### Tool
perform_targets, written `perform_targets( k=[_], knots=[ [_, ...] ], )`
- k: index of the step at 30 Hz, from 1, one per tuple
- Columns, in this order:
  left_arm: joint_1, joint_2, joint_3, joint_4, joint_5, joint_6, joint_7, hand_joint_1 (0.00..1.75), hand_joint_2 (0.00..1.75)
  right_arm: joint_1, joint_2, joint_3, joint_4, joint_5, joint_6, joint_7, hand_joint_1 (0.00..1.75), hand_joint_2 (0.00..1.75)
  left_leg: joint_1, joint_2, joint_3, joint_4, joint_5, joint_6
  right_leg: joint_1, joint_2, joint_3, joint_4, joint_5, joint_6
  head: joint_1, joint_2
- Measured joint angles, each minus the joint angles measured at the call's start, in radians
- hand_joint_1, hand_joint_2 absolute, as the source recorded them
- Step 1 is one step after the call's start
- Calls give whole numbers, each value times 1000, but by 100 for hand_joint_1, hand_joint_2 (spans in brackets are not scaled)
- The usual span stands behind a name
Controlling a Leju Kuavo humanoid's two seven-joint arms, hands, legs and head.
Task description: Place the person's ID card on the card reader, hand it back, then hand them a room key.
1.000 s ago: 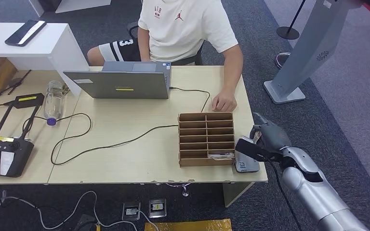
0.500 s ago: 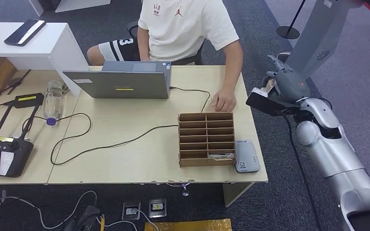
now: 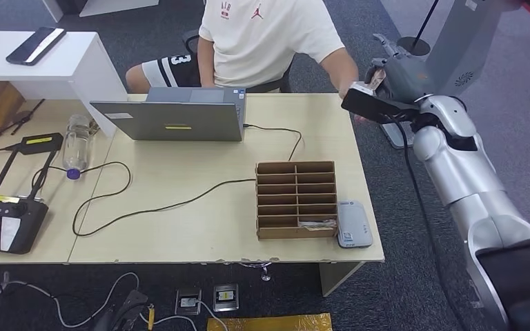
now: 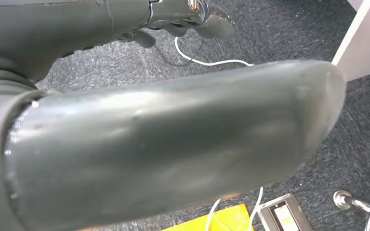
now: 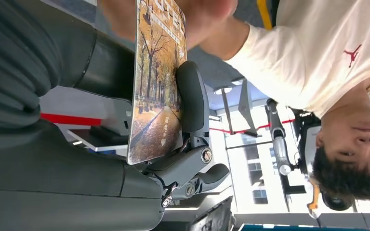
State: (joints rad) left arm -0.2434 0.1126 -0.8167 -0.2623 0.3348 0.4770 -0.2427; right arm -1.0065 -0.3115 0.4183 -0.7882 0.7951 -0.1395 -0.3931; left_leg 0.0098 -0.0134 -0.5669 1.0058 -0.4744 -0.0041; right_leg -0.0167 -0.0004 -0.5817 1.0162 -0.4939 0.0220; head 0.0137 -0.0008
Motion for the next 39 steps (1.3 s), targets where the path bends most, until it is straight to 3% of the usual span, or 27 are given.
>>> perform_targets(
  k=[11,12,15,16,26,30,36,39],
  knots=[
    [-1,0,-6,-2,11,2,1,0,0,-41,89,36,162,-3,-6,-10,173,175,0,0,0,0,0,0,0,0,0,0,0,0,0,0],
    [-1,0,-6,-2,13,3,1,0,0,-41,95,37,171,-3,-9,-11,138,175,0,0,0,0,0,0,0,0,0,0,0,0,0,0],
    [3,0,-6,-2,20,4,1,0,0,-41,108,42,195,-3,-19,-11,9,175,0,0,0,0,0,0,0,0,0,0,0,0,0,0],
    [5,0,-6,-2,22,4,1,0,0,-41,112,44,202,-4,-24,-10,0,175,0,0,0,0,0,0,0,0,0,0,0,0,0,0],
    [23,0,-6,-2,45,20,-15,0,0,-41,126,59,243,-96,-77,-25,0,175,0,0,0,0,0,0,0,0,0,0,0,0,0,0],
    [32,0,-6,-2,59,26,-28,0,0,-36,126,43,228,-271,10,-36,0,175,0,0,0,0,0,0,0,0,0,0,0,0,0,0],
    [40,0,-6,-1,67,25,-32,0,0,-23,125,10,180,-425,104,-23,0,175,0,0,1,0,0,0,0,0,-1,0,0,0,0,0],
    [45,2,-6,-1,77,24,-32,0,0,26,115,-20,96,-619,204,58,0,175,0,0,1,0,0,0,0,0,0,0,0,0,0,0]
  ],
)
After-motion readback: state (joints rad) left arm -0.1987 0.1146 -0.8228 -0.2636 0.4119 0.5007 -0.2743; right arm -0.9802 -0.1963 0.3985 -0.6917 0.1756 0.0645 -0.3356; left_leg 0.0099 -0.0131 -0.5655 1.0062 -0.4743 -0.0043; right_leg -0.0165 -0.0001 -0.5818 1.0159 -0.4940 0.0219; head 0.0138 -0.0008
